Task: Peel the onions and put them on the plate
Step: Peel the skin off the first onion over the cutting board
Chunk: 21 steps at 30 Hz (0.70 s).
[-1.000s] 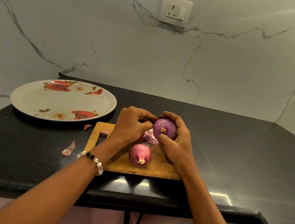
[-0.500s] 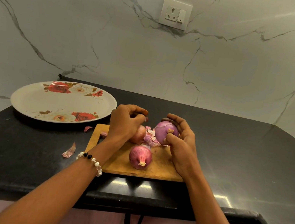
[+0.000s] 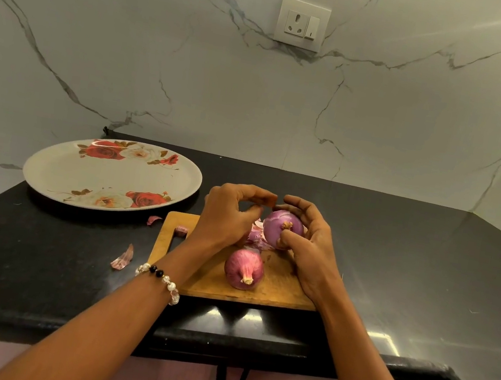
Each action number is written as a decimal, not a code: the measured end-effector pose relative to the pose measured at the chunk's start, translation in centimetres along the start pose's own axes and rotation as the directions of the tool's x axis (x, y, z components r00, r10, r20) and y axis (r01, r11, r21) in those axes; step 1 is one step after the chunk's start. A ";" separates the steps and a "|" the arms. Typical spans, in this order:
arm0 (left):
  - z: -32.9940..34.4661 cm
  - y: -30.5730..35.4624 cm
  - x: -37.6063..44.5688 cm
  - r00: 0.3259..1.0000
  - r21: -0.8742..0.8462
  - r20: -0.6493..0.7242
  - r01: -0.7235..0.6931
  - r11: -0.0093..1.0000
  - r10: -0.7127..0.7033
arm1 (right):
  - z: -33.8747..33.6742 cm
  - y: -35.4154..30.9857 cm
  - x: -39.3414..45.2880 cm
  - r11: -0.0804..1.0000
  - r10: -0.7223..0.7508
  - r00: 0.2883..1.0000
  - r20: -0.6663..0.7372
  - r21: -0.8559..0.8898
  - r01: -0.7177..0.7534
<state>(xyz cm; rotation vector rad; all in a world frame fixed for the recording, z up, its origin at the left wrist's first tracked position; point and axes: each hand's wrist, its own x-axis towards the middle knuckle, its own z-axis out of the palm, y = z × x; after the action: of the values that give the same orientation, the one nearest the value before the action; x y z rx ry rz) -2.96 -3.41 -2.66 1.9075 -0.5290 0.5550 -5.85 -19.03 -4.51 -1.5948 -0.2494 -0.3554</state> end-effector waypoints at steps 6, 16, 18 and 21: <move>0.5 -0.5 0.0 0.998 0.096 0.054 0.023 0.995 -0.028 | 0.0 0.1 0.1 1.000 -0.001 1.000 0.002 -0.012 0.001; 0.4 -0.4 -0.1 0.987 0.173 0.108 -0.134 0.976 0.116 | -0.1 0.1 0.0 0.998 -0.016 0.999 0.027 -0.053 0.018; 0.3 -0.5 -0.2 0.982 0.200 0.108 -0.171 0.965 0.152 | -0.1 0.1 0.0 0.998 -0.020 0.999 0.037 -0.060 0.022; 0.2 -0.6 -0.2 0.975 0.242 0.101 -0.215 0.946 0.196 | 0.0 0.1 0.0 0.999 -0.017 0.998 0.055 -0.045 0.020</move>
<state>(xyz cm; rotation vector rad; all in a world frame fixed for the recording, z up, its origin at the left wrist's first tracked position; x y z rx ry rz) -2.74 -3.38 -3.25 2.1347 -0.7425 0.7154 -5.83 -19.06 -4.60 -1.6493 -0.3001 -0.3338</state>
